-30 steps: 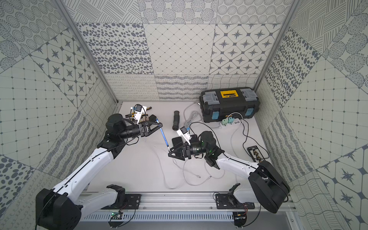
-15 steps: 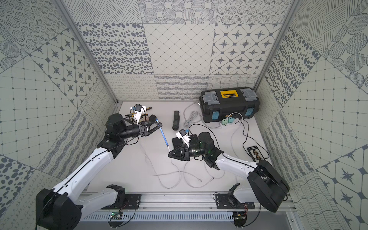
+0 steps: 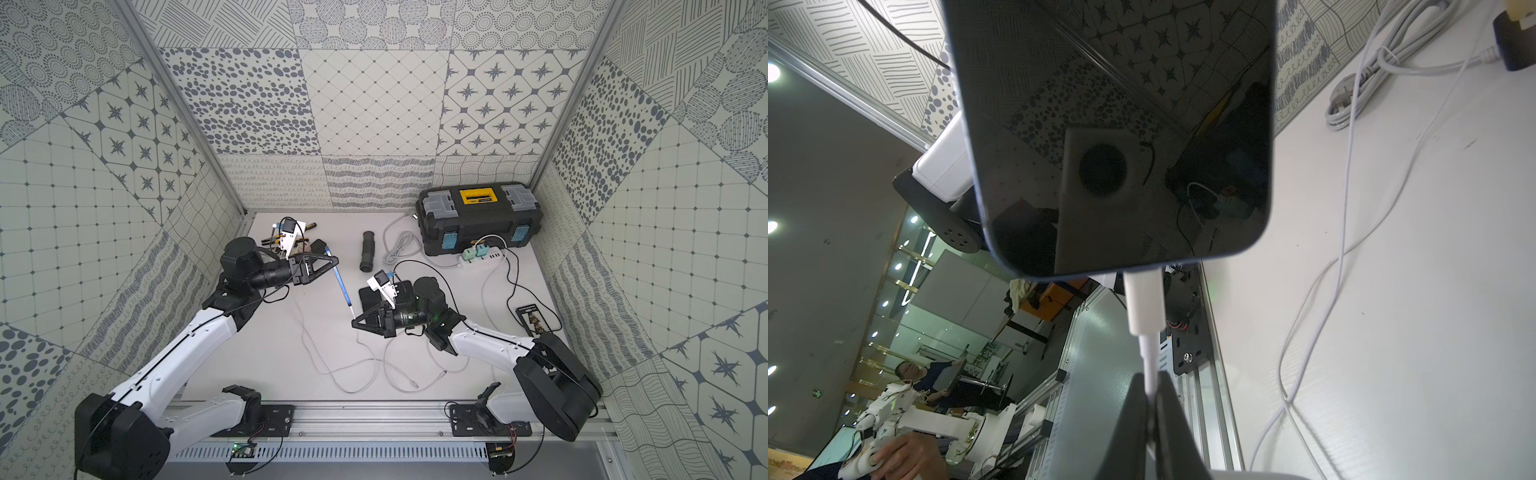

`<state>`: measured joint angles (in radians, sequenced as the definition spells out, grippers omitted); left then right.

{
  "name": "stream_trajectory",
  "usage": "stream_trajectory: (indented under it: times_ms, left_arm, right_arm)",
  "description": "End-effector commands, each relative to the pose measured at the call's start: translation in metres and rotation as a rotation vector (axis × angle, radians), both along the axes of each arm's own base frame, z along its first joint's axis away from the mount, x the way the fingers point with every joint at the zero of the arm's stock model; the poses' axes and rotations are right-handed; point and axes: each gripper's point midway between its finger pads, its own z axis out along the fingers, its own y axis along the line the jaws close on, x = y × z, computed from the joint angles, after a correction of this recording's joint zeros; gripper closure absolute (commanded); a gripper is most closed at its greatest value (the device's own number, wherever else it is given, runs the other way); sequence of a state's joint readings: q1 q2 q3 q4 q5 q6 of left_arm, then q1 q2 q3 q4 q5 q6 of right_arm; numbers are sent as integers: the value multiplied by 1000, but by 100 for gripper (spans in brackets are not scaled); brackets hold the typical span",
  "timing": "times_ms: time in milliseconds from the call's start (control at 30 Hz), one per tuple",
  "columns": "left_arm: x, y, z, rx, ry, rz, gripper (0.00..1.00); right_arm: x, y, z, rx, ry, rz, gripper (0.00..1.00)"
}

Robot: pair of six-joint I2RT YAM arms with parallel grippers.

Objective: Unplug the charging cable from the phone
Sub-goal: Remove the charging cable from the phone.

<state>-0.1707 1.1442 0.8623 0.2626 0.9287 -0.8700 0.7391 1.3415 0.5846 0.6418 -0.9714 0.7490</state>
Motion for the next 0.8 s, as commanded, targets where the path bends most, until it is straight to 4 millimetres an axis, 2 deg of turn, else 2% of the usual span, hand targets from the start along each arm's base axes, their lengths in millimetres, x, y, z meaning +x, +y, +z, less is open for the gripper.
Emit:
stream_trajectory:
  times_ms: [0, 500, 767]
  left_arm:
    - [-2, 0, 31, -31, -117, -15, 99]
    - [0, 3, 31, -25, -117, -4, 100]
    - [-1, 3, 33, -28, -120, -6, 100]
  right_arm:
    - [-4, -1, -10, -10, -5, 6, 100]
    - [-23, 0, -21, -53, 8, 54, 100]
    - [-23, 6, -26, -69, 18, 58, 100]
